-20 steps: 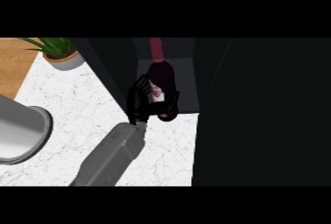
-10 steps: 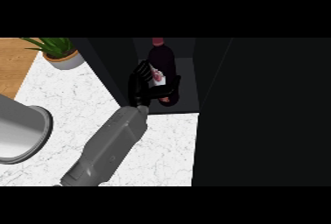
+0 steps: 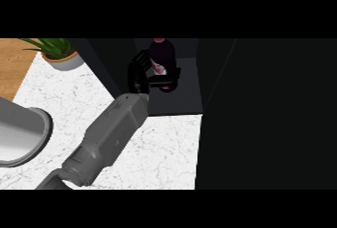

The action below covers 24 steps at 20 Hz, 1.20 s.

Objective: Pick up the wine, place it into the cabinet and close the cabinet

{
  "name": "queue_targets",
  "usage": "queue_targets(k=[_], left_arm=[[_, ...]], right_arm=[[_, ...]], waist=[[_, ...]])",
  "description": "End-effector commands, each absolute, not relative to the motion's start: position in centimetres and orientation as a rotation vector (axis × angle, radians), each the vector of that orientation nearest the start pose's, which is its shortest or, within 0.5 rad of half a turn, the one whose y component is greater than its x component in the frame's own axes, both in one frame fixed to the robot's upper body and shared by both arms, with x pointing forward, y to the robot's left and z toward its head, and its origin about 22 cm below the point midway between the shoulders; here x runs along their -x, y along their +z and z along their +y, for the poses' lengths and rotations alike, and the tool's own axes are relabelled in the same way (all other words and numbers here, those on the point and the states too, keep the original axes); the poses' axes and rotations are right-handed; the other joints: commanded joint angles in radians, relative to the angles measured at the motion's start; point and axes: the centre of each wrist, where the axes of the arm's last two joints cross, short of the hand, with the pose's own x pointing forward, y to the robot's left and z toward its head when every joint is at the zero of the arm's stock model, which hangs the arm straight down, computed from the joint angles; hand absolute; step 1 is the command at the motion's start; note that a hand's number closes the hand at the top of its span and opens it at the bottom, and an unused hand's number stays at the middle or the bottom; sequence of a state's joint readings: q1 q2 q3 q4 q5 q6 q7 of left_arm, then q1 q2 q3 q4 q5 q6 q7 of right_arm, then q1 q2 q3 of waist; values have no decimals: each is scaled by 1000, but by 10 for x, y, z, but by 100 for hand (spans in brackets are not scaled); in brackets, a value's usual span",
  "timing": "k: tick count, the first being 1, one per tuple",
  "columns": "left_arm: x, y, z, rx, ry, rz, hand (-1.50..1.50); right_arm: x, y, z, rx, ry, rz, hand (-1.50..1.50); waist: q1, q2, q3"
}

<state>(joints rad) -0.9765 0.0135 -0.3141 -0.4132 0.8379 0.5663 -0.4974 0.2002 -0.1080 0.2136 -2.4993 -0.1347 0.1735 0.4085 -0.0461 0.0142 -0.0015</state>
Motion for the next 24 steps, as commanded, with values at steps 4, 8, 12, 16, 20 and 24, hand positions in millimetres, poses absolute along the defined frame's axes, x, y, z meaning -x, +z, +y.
queue_targets(k=[4,8,12,16,20,24], left_arm=[[-436,54,102,-284,259,-1650,150],[-437,42,123,-398,185,-1636,-150],[-441,44,132,-466,165,-1615,-150],[-437,35,135,-469,155,-1587,-150],[-441,40,138,-532,160,-1587,-150],[-436,27,153,-509,151,-1598,-150]], right_arm=[[-111,190,-212,-411,315,-1918,-150],[-104,187,-212,-409,341,-1901,-150],[-102,190,-216,-409,328,-1918,-150],[-102,193,-213,-417,323,-1933,-150],[-101,188,-217,-415,332,-1913,-150],[-101,186,-213,-404,333,-1922,-150]], waist=[[-10,2,1],[-14,0,1],[-20,2,2],[-17,4,1],[-25,4,2],[-22,4,1]])
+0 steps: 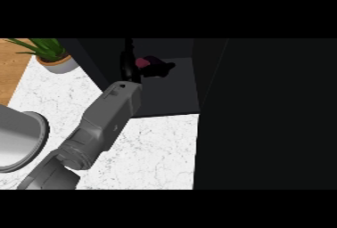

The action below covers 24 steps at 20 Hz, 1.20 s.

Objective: Pick up the wine, place it into the cabinet and close the cabinet

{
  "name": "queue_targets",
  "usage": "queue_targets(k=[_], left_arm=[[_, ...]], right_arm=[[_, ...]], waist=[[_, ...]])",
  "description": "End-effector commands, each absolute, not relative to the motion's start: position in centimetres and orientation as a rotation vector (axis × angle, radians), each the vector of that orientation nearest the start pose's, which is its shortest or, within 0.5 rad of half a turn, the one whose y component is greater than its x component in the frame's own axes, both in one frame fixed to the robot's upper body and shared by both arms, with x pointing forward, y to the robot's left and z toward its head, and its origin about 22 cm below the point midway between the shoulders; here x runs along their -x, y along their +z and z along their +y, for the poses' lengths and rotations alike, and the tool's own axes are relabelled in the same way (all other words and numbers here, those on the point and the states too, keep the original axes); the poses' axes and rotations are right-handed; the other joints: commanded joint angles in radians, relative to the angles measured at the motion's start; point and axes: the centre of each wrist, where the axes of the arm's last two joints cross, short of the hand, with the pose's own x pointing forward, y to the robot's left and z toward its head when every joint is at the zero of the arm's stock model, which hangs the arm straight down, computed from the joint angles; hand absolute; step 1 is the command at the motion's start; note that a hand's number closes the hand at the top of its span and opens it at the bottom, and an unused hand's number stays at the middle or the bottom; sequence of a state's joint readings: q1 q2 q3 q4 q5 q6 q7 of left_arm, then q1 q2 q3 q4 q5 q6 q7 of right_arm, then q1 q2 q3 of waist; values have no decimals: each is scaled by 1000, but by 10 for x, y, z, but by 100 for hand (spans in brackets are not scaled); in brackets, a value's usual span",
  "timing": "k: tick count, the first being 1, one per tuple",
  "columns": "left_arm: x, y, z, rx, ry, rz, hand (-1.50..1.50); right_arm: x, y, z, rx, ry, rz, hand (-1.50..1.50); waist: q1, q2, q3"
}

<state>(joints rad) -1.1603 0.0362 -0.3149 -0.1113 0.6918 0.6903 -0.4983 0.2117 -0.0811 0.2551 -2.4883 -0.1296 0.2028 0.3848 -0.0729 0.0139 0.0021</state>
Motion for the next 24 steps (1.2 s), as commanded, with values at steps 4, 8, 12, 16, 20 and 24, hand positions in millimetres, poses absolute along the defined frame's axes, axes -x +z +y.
queue_targets(k=[4,8,12,16,20,24], left_arm=[[-433,27,128,-462,128,-1668,-150],[-438,38,135,-370,77,-1730,-150],[-431,31,117,-274,72,-1773,-150],[-425,32,95,-160,117,-1835,-150],[-434,55,96,-96,126,-1854,-150],[-420,39,93,-32,115,-1854,-150]], right_arm=[[-97,189,-217,-413,352,-1921,-150],[-99,190,-214,-400,324,-1908,-150],[-97,186,-215,-400,322,-1925,-150],[-90,197,-211,-398,308,-1918,-150],[-91,194,-209,-390,312,-1905,-150],[-86,193,-216,-375,330,-1905,-150]], waist=[[9,2,-2],[30,-4,-3],[36,-8,-2],[54,-15,-3],[64,-18,-3],[74,-24,-2]])
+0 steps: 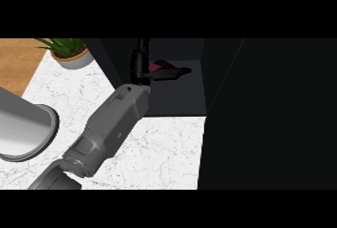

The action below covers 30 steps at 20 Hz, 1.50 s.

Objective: Pick up the wine, place it into the cabinet and close the cabinet

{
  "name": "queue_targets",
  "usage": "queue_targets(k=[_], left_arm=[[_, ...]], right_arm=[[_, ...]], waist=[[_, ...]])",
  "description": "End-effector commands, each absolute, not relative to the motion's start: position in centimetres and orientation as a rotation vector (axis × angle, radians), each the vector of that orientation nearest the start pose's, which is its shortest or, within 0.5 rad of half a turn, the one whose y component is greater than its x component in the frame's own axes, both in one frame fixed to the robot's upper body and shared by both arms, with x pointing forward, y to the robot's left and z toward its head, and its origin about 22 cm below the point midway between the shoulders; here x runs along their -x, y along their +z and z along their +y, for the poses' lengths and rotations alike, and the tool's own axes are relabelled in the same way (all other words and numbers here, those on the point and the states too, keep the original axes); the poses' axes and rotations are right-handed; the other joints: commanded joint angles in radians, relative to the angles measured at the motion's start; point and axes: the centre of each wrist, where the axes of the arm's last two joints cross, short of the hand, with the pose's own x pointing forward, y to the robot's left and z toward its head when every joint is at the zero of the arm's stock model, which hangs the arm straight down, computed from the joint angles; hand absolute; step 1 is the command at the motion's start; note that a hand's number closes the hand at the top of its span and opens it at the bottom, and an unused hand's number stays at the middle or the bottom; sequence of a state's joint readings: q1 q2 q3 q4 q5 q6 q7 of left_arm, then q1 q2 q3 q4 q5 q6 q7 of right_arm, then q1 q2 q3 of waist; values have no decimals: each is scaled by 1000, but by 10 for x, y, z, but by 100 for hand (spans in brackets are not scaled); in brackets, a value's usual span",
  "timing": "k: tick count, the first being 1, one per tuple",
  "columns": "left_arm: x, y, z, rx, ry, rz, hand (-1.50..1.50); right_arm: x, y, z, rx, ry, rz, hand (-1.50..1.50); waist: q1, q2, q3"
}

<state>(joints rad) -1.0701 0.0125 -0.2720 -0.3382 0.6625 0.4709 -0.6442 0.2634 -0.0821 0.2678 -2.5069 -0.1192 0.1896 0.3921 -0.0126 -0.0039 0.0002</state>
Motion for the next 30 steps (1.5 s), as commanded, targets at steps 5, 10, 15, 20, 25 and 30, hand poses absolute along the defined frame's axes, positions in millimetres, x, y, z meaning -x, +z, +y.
queue_targets(k=[5,10,15,20,25,30], left_arm=[[-410,43,93,12,129,-1905,-150],[-381,32,92,82,123,-1862,-150],[-347,33,81,179,122,-1874,-150],[-298,25,80,209,157,-1842,-150],[-262,32,98,214,178,-1870,-150],[-217,35,99,237,190,-1878,-150]], right_arm=[[-80,198,-215,-370,294,-1908,-150],[-85,191,-217,-353,292,-1894,-150],[-83,196,-212,-362,280,-1923,-150],[-89,194,-207,-365,303,-1923,-150],[-88,195,-211,-352,304,-1915,-150],[-83,197,-211,-360,323,-1901,-150]], waist=[[23,-11,0],[37,-16,0],[38,-15,-1],[29,-9,0],[18,-4,0],[17,-6,0]])
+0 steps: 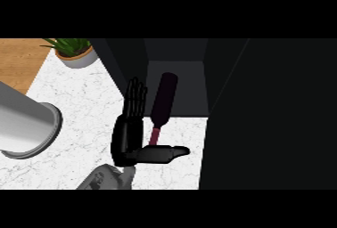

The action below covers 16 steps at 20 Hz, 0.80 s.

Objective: Pick up the wine, place it into the cabinet and close the cabinet

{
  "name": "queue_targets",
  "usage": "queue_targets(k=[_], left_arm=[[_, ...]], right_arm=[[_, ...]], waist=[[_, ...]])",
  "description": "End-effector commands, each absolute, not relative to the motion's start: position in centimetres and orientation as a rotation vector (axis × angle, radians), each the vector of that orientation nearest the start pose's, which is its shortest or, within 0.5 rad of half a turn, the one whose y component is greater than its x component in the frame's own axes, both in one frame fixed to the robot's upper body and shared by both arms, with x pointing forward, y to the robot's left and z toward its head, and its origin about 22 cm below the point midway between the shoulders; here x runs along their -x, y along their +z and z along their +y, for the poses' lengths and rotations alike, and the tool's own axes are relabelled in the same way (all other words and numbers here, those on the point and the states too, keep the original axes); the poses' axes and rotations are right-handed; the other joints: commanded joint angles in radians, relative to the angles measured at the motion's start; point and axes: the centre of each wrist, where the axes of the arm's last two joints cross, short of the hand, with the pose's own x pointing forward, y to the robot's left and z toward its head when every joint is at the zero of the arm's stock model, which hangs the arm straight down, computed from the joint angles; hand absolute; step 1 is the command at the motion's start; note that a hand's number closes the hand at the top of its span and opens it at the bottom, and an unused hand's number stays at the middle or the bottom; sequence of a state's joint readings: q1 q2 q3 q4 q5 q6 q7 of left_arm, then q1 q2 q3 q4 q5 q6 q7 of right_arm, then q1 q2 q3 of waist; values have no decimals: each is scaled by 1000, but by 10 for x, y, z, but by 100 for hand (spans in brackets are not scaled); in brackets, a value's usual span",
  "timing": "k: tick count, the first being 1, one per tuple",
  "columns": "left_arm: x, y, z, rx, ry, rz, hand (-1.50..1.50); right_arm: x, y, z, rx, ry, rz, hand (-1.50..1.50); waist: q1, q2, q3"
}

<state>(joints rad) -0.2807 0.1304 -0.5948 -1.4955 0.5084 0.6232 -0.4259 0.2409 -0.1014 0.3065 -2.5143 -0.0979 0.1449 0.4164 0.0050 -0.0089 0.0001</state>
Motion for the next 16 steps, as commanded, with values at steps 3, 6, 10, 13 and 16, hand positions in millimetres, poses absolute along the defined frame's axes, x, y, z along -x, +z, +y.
queue_targets(k=[3,6,10,13,16], left_arm=[[-209,24,115,216,189,-1906,-150],[-193,26,124,196,185,-1893,-150],[-182,25,156,149,199,-1884,-150],[-165,30,172,173,182,-1891,-150],[-159,35,183,141,178,-1909,-150]], right_arm=[[-82,203,-211,-382,496,-1835,150],[-94,191,-208,-456,651,-1771,150],[-79,184,-184,-644,725,-1664,150],[-70,193,-188,-688,786,-1683,150],[-70,191,-176,-723,797,-1698,150]], waist=[[0,2,-1],[6,3,0],[5,-1,-2],[4,0,-2],[-2,-1,-2]])
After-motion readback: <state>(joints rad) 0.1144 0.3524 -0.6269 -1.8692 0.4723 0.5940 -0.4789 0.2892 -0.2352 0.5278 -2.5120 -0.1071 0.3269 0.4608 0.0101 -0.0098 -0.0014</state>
